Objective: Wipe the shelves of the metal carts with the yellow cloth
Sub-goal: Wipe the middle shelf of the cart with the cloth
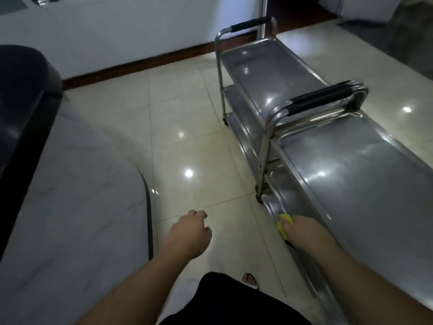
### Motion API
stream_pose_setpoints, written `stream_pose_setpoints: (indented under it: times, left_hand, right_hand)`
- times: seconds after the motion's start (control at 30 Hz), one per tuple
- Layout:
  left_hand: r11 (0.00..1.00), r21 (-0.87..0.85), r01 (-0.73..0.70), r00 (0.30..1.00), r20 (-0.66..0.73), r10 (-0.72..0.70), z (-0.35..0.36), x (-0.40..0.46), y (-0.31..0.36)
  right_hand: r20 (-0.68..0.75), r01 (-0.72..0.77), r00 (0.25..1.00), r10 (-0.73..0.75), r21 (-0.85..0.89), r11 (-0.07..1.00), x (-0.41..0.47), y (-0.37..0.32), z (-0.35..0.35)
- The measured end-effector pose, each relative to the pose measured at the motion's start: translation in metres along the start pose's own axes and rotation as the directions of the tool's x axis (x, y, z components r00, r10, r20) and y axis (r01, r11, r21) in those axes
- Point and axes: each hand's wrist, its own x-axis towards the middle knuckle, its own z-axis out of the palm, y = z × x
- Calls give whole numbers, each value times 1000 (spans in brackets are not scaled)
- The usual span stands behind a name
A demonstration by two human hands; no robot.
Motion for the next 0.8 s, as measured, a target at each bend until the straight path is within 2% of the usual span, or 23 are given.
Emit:
stream_pose_setpoints:
  times: [0.1,0.23,0.37,0.57,0.7,0.8]
  left_hand:
    - [992,69,-105,994,10,104,-18,44,23]
    - [953,144,-266,963,89,255,-30,100,44]
    - [893,174,-415,907,158,391,-38,168,54]
    - [736,234,-635,765,324,557,-58,257,57]
    - [647,269,-713,696,383,607,-63,297,58]
    - [617,267,-740,669,391,633,-57,309,56]
  right_hand:
    - [-6,-56,998,57,101,993,8,-5,-5]
    - [-1,-185,982,191,230,955,16,-2,4]
    - [-3,-367,922,387,312,876,30,-4,20]
    - [55,-580,773,631,463,670,33,-50,52]
    - [94,-582,747,658,571,579,32,-94,85]
    - [185,-596,706,684,676,432,29,-118,99]
